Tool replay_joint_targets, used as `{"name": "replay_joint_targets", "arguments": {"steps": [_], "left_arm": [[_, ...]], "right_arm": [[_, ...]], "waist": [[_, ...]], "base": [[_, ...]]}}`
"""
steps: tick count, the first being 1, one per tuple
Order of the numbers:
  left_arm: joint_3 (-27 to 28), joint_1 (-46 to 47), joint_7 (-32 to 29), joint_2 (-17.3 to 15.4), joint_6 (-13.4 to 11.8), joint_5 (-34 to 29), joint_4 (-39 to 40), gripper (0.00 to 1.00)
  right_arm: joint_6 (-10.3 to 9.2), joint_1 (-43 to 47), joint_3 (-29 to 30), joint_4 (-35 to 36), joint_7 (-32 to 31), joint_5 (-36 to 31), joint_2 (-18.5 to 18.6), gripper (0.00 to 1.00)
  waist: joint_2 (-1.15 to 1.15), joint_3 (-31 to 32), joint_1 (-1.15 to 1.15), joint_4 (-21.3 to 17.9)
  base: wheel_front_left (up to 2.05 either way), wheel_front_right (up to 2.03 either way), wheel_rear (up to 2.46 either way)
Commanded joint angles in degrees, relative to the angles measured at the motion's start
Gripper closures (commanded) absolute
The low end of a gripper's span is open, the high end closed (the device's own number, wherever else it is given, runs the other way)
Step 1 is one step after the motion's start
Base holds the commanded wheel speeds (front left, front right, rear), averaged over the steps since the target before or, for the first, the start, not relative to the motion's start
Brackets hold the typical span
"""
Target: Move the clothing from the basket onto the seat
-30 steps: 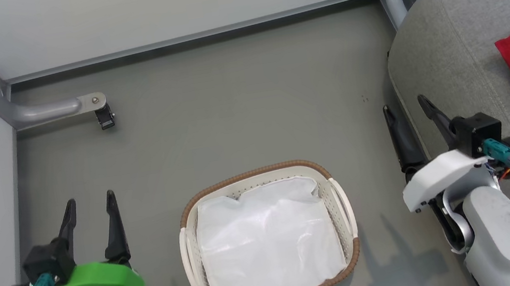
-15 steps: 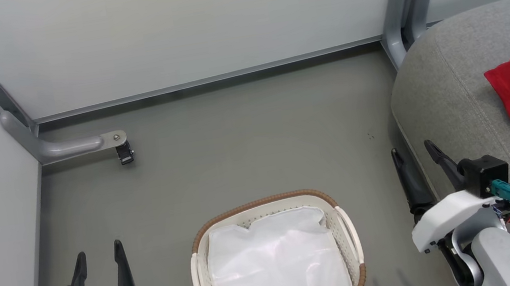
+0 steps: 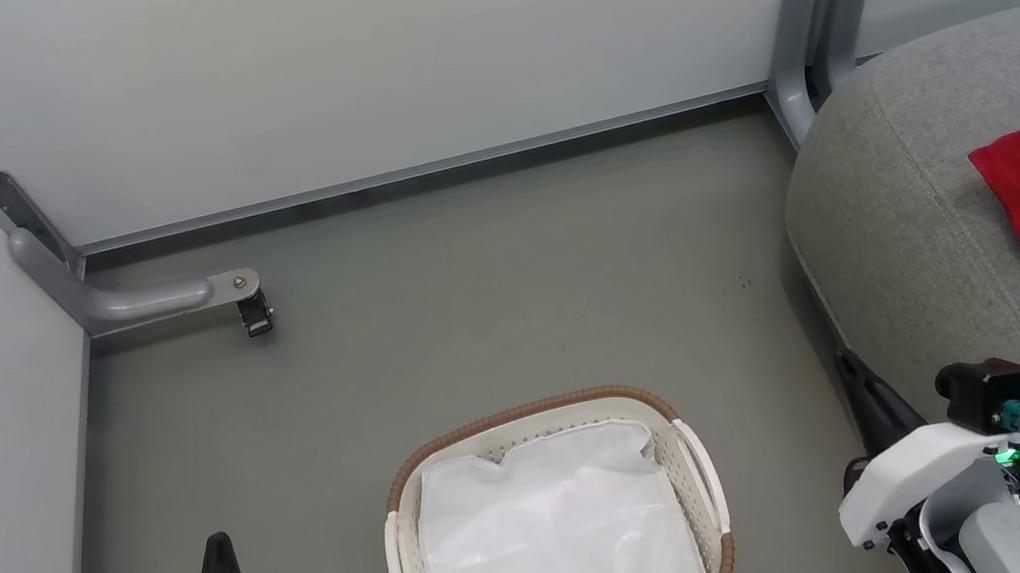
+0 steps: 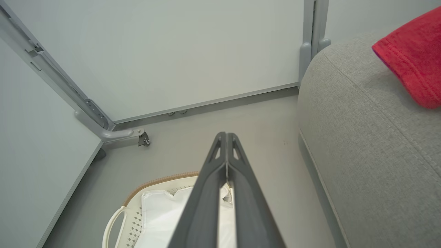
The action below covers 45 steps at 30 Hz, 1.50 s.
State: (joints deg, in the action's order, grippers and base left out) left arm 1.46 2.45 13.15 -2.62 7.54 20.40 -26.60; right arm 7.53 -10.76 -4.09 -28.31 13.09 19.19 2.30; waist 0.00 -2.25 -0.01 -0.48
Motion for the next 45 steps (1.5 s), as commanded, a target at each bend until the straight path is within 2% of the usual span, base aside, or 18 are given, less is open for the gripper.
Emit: {"name": "replay_joint_targets", "arguments": {"steps": [1,19,45], "left_arm": [[0.3,0.7,-0.5,-0.2,0.0,2.5,1.3,1.0],[1.4,1.5,-5.0,-0.3,0.0,19.1,4.2,1.0],[2.8,2.6,-10.2,-0.3,0.0,37.8,7.3,1.0]], "right_arm": [[0.0,-0.5,0.5,1.4,-0.6,2.6,0.1,1.0],[-0.02,0.8,2.9,4.7,-5.0,19.5,0.3,1.0],[-0.03,2.2,5.7,8.2,-10.2,38.5,0.4,1.0]], "waist": [[0.0,0.0,0.01,0.0],[0.0,0.3,0.01,0.1],[0.0,0.8,0.01,0.2]], "base": [[0.0,0.0,0.0],[0.0,0.0,0.0],[0.0,0.0,0.0]]}}
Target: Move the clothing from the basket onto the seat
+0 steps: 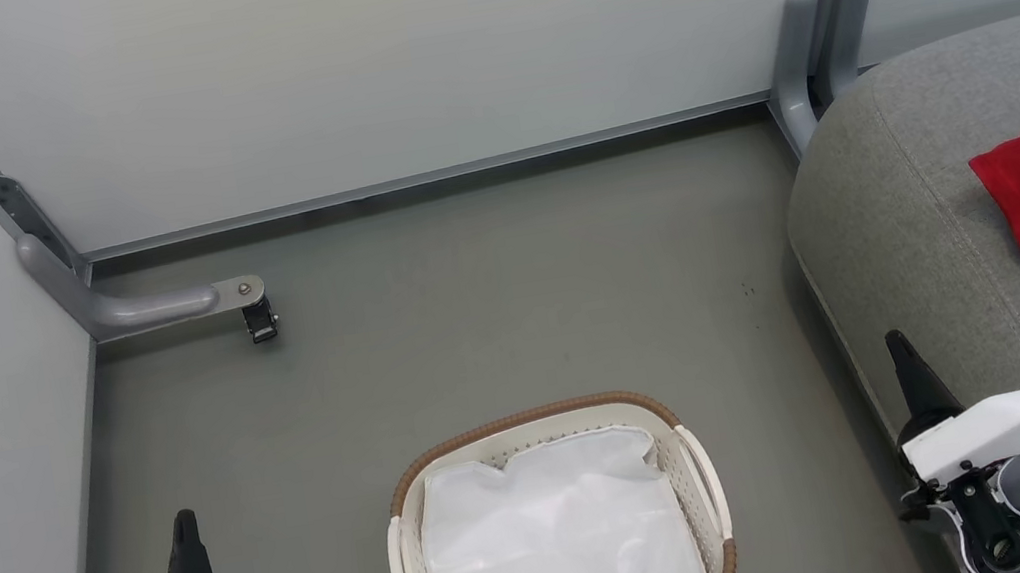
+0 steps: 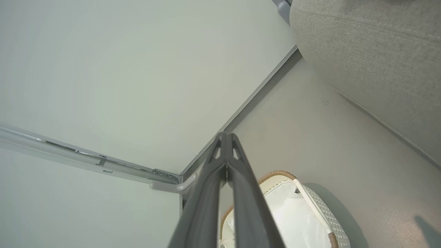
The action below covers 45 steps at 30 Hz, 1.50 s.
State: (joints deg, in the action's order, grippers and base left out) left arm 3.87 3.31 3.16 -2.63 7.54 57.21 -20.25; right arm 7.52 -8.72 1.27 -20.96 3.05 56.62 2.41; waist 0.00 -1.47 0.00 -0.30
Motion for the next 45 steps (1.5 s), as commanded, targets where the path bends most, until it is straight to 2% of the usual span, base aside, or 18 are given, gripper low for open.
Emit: {"name": "replay_joint_targets", "arguments": {"steps": [1,45], "left_arm": [[0.4,1.8,-0.3,-0.3,0.0,1.6,1.0,1.0],[2.0,2.9,-6.7,-0.4,-0.1,24.3,4.7,1.0]], "right_arm": [[-0.02,0.2,0.4,1.0,-0.3,1.6,0.3,1.0],[-0.03,2.0,3.8,5.2,-6.7,24.6,0.5,1.0]], "waist": [[0.0,0.0,0.0,0.0],[0.0,0.8,0.0,0.2]], "base": [[0.0,0.0,0.0],[0.0,0.0,0.0]]}}
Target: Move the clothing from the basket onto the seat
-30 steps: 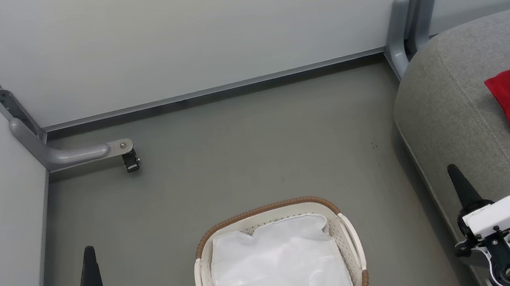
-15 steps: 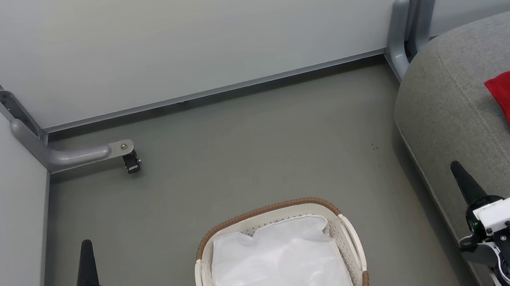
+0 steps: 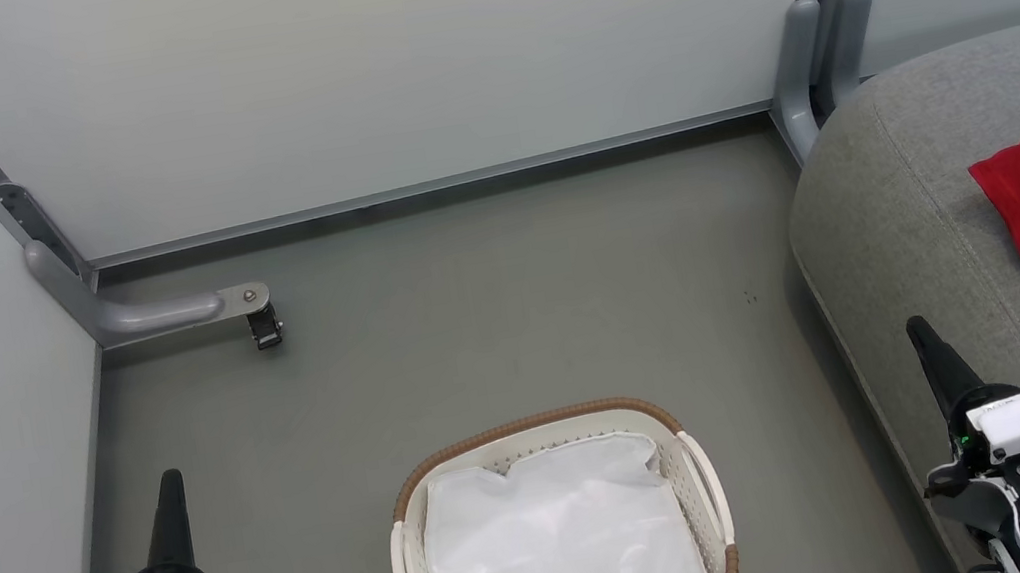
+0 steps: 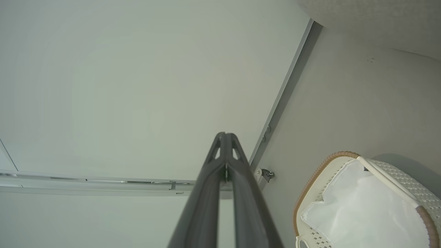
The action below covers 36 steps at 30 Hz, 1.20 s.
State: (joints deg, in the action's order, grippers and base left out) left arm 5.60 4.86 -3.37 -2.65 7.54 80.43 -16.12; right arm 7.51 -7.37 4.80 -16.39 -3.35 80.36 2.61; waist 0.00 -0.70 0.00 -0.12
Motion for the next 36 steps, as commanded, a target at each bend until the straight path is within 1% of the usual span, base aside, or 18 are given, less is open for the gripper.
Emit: {"name": "replay_joint_targets", "arguments": {"steps": [1,29,36], "left_arm": [[0.3,1.4,-0.3,-0.4,-0.1,1.4,0.6,1.0],[1.1,1.8,-3.3,-0.4,-0.1,12.1,2.3,1.0],[1.1,1.7,-3.4,-0.4,-0.1,12.1,2.2,1.0]], "right_arm": [[-0.02,0.7,0.3,0.7,-0.4,1.3,0.3,1.0],[-0.03,1.5,1.9,2.6,-3.4,12.1,0.4,1.0],[-0.03,1.5,1.9,2.6,-3.4,12.2,0.4,1.0]], "waist": [[0.0,0.0,0.0,0.0],[0.0,0.5,0.0,0.1],[0.0,0.5,0.0,0.1]], "base": [[0.0,0.0,0.0],[0.0,0.0,0.0],[0.0,0.0,0.0]]}}
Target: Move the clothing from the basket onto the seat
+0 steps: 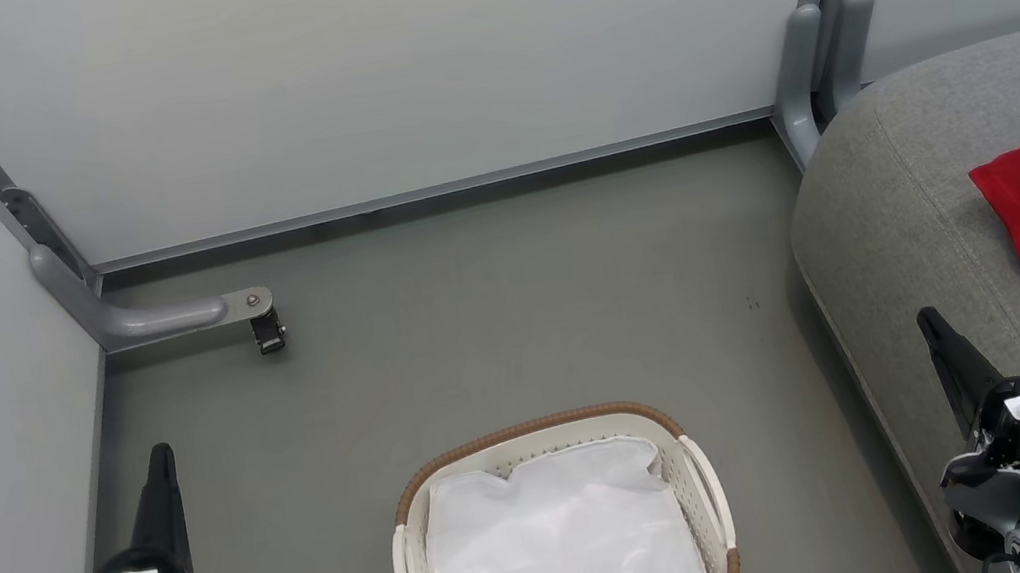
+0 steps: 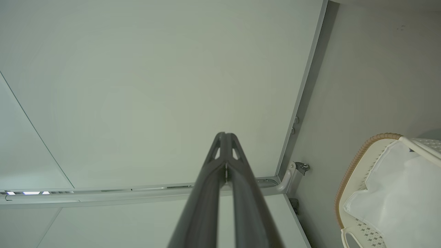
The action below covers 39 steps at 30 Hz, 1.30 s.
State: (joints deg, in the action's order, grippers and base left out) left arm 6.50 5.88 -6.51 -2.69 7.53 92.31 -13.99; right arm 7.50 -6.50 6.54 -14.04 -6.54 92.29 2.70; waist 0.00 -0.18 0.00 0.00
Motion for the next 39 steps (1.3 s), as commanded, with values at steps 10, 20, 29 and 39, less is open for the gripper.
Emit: {"name": "replay_joint_targets", "arguments": {"steps": [10,20,29,39], "left_arm": [[0.1,0.6,-0.3,-0.4,-0.1,0.2,0.1,1.0],[0.1,0.6,-0.3,-0.4,-0.1,0.2,0.1,1.0],[0.1,0.6,-0.3,-0.4,-0.1,0.2,0.1,1.0],[0.1,0.6,-0.3,-0.4,-0.1,0.2,0.1,1.0]], "right_arm": [[-0.02,0.6,0.1,0.2,-0.2,0.2,0.3,1.0],[-0.02,0.6,0.1,0.2,-0.2,0.2,0.3,1.0],[-0.02,0.6,0.1,0.2,-0.2,0.2,0.3,1.0],[-0.02,0.6,0.1,0.2,-0.2,0.2,0.3,1.0]], "waist": [[0.0,0.0,0.0,0.0],[0.0,0.0,0.0,0.0],[0.0,0.0,0.0,0.0],[0.0,0.0,0.0,0.0]], "base": [[0.0,0.0,0.0],[0.0,0.0,0.0],[0.0,0.0,0.0],[0.0,0.0,0.0]]}}
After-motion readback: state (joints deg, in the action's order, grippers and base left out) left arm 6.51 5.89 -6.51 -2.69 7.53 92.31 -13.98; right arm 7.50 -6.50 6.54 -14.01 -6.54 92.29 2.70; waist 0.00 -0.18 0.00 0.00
